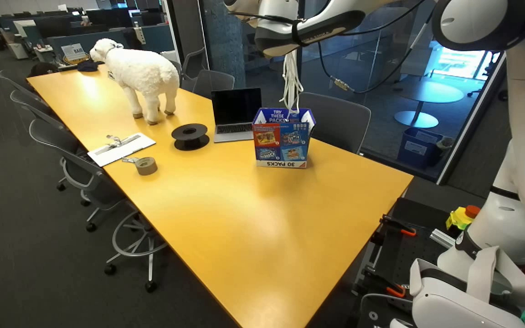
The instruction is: Put the strings in the blue box
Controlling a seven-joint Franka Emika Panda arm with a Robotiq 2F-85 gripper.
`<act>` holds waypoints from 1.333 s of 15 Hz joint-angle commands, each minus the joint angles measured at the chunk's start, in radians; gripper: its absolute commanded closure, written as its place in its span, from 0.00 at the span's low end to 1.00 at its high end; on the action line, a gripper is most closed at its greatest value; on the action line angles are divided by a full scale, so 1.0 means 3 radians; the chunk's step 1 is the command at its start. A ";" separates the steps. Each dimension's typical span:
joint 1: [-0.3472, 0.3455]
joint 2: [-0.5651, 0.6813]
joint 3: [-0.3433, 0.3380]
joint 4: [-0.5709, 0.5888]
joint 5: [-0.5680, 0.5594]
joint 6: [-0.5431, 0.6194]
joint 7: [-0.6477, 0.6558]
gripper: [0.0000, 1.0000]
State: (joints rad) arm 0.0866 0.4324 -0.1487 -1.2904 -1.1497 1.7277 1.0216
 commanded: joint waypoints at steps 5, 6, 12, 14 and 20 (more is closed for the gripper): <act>-0.0098 0.0049 0.0074 0.0102 -0.0100 0.0266 0.0343 0.97; -0.0099 0.0046 0.0072 0.0092 -0.0105 0.0296 0.0383 0.97; -0.0129 0.0047 0.0057 0.0069 -0.0124 0.0471 0.0563 0.97; -0.0139 0.0059 0.0051 0.0086 -0.0118 0.0482 0.0601 0.91; -0.0174 0.0079 0.0047 0.0098 -0.0099 0.0541 0.0756 0.33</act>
State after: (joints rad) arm 0.0509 0.4433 -0.1426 -1.2889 -1.1588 1.8661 1.2180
